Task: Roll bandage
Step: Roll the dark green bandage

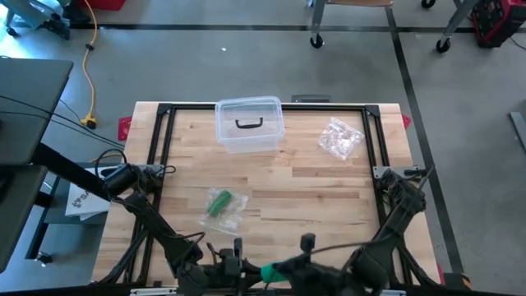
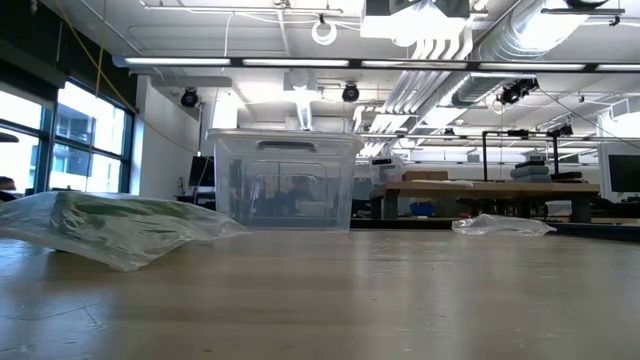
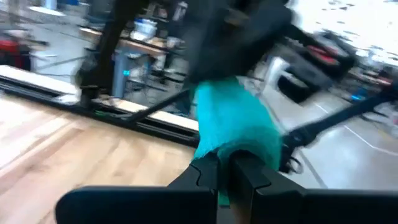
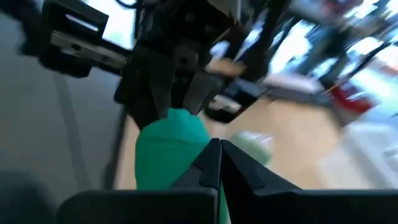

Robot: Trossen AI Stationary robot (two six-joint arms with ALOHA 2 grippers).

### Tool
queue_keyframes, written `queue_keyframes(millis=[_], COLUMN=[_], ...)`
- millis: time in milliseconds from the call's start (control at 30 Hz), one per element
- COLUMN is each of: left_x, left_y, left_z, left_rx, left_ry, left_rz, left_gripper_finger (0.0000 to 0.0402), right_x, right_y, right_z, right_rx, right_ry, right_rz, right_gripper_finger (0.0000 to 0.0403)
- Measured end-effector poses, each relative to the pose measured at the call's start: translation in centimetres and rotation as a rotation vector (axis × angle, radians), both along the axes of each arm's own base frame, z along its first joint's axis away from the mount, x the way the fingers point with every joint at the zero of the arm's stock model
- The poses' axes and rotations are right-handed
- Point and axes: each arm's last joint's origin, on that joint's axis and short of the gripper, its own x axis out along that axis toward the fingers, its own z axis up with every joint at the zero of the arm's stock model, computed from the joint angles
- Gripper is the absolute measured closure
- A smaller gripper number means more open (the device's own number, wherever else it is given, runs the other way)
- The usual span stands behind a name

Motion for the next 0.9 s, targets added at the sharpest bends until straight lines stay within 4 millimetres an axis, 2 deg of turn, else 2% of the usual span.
queue_keyframes(millis=[133, 333, 433, 633, 733, 900], left_x=[-0.2, -0.2, -0.1, -0.1, -0.1, 0.0], left_y=[-0.3, -0.2, -0.1, -0.1, 0.0, 0.0], left_z=[-0.1, -0.2, -0.2, -0.3, -0.3, -0.3], left_rx=[0.004, -0.009, -0.017, -0.015, -0.016, -0.015], left_ry=[0.007, 0.008, 0.011, 0.015, 0.014, 0.016], left_rz=[-0.028, -0.011, -0.001, 0.004, 0.008, 0.013], left_gripper_finger=[0.0396, 0.0396, 0.0396, 0.0396, 0.0396, 0.0396], right_x=[0.9, 1.1, 0.5, -1.3, -1.8, -1.4], right_y=[-0.9, -0.8, -0.7, -1.2, -1.5, -1.0], right_z=[0.0, 0.3, 0.9, 3.4, 4.2, 3.9], right_rx=[0.049, -0.006, -0.024, 0.028, 0.079, 0.162], right_ry=[0.085, 0.074, 0.068, 0.031, 0.047, 0.088], right_rz=[0.087, 0.147, 0.169, 0.203, 0.264, 0.371], right_gripper_finger=[0.0403, 0.0403, 0.0403, 0.0399, 0.0375, 0.0291])
